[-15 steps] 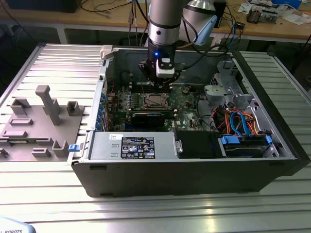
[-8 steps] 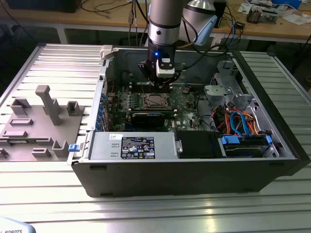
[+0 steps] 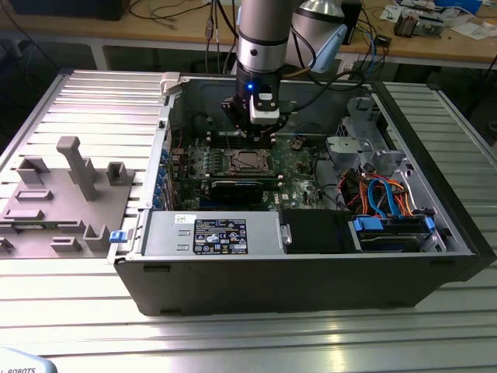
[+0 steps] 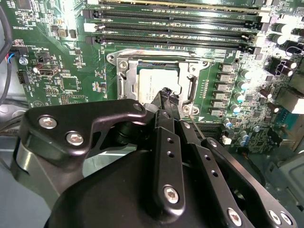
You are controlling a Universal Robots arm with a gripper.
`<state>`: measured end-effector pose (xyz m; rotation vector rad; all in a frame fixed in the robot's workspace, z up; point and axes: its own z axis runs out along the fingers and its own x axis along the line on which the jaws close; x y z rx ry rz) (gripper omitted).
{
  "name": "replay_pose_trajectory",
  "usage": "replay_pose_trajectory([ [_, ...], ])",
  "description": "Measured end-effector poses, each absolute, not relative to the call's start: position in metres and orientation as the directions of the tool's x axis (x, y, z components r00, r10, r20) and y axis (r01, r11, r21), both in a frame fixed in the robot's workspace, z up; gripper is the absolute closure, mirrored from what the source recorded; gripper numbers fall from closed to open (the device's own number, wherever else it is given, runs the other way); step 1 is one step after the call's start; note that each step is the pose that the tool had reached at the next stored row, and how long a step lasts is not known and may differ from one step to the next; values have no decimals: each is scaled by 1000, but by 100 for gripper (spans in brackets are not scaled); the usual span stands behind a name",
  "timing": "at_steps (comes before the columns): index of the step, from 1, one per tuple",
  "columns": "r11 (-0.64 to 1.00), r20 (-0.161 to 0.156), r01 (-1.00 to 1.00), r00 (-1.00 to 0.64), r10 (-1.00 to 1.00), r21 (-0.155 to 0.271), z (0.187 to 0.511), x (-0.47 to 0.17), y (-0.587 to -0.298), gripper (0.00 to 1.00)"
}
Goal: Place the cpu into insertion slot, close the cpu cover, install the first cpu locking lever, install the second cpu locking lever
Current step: 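Install the first cpu locking lever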
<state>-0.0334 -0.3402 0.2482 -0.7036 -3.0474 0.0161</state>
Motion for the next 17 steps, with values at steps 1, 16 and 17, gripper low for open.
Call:
replay_pose_trajectory([
  [1, 899, 11, 438, -899, 438, -13, 248, -33, -340, 89],
  [16, 904, 11, 427, -904, 427, -13, 248, -33, -340, 89],
  [17, 904, 11, 426, -904, 426, -13, 248, -33, -340, 89],
])
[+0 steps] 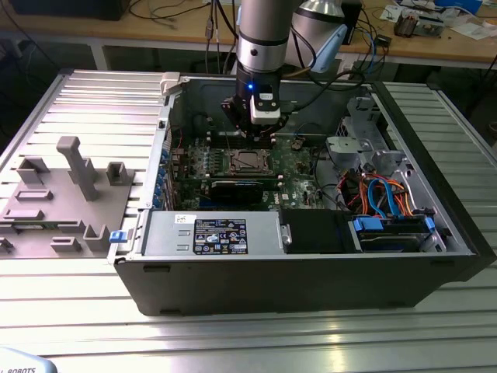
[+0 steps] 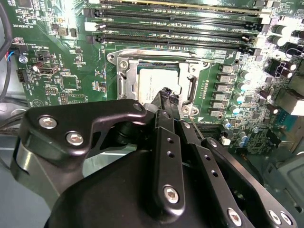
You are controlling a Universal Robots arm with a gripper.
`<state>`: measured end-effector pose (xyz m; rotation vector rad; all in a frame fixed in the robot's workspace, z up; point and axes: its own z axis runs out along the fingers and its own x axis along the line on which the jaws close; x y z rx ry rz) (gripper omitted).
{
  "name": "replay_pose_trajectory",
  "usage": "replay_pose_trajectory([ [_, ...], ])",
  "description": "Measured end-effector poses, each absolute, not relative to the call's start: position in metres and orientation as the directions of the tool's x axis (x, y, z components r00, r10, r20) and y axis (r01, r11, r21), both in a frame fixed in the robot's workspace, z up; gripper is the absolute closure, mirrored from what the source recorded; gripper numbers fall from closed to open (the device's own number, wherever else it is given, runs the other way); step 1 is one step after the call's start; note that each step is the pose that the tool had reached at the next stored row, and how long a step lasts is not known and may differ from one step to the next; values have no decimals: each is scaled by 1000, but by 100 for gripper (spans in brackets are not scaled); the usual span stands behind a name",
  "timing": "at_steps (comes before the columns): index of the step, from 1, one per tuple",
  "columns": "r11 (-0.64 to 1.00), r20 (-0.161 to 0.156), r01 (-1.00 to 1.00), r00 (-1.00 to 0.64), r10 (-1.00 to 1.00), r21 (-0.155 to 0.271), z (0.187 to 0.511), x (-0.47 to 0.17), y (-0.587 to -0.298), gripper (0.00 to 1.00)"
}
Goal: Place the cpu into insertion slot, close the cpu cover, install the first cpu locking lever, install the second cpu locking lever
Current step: 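Install the first cpu locking lever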
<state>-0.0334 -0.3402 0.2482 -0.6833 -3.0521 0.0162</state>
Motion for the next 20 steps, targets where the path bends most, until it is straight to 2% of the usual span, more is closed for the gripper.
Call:
replay_pose_trajectory([
  [20, 911, 11, 412, -911, 412, -13, 248, -33, -340, 89],
])
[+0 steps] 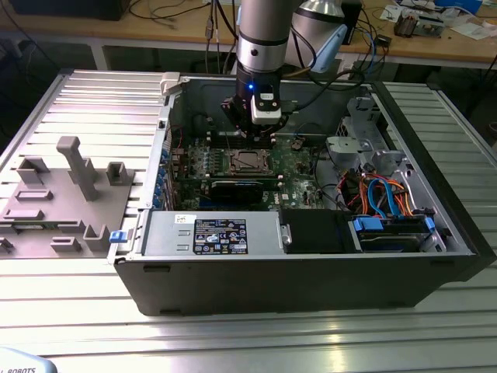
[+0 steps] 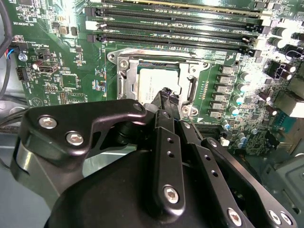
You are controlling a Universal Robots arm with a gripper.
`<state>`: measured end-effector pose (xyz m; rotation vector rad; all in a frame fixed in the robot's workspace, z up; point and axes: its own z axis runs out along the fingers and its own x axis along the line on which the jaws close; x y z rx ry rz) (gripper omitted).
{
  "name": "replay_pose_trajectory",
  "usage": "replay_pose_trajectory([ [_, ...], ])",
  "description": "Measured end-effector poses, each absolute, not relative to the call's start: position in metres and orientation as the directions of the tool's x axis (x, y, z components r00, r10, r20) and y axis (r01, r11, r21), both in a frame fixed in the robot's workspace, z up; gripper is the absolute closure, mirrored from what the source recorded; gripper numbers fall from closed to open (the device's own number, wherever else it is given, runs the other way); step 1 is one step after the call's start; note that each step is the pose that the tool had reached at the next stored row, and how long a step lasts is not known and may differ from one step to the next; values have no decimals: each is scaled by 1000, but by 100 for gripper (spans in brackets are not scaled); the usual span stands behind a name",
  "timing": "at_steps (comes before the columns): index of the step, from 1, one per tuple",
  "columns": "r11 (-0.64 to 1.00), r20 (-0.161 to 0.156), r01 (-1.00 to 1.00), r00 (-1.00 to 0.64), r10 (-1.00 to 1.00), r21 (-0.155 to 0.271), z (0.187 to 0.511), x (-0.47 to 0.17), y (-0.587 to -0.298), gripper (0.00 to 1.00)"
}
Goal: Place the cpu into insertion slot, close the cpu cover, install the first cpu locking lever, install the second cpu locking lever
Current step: 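Install the first cpu locking lever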
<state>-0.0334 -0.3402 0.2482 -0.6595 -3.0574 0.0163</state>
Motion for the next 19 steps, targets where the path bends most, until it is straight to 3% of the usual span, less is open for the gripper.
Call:
replay_pose_trajectory([
  [19, 917, 11, 400, -917, 400, -13, 248, -33, -340, 89],
])
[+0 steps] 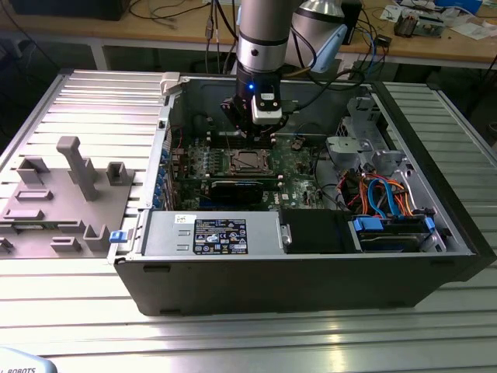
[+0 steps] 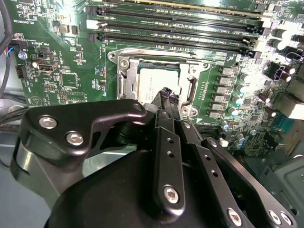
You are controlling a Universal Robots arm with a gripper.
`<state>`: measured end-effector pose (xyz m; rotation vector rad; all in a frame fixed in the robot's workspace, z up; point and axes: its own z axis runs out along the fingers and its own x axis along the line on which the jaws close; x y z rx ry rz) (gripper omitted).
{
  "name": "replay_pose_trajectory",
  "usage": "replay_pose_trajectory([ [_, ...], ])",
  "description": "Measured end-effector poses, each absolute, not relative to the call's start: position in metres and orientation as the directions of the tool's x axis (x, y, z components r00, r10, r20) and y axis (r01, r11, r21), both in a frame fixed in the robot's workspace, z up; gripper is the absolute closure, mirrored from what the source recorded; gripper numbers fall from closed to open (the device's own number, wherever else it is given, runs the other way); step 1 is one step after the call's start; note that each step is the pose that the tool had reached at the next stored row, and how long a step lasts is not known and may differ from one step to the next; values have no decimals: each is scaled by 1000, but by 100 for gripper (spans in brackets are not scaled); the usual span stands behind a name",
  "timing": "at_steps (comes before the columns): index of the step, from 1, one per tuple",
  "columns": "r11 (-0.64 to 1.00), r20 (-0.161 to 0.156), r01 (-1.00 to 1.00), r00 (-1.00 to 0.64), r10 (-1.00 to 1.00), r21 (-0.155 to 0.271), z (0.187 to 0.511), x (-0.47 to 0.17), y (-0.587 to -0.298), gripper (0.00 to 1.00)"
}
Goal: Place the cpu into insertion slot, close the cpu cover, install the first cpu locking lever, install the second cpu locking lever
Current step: 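Install the first cpu locking lever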
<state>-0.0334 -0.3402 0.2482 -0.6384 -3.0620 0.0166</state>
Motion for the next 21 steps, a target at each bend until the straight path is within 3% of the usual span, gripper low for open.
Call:
replay_pose_trajectory([
  [21, 926, 11, 377, -926, 377, -13, 248, -33, -340, 89],
])
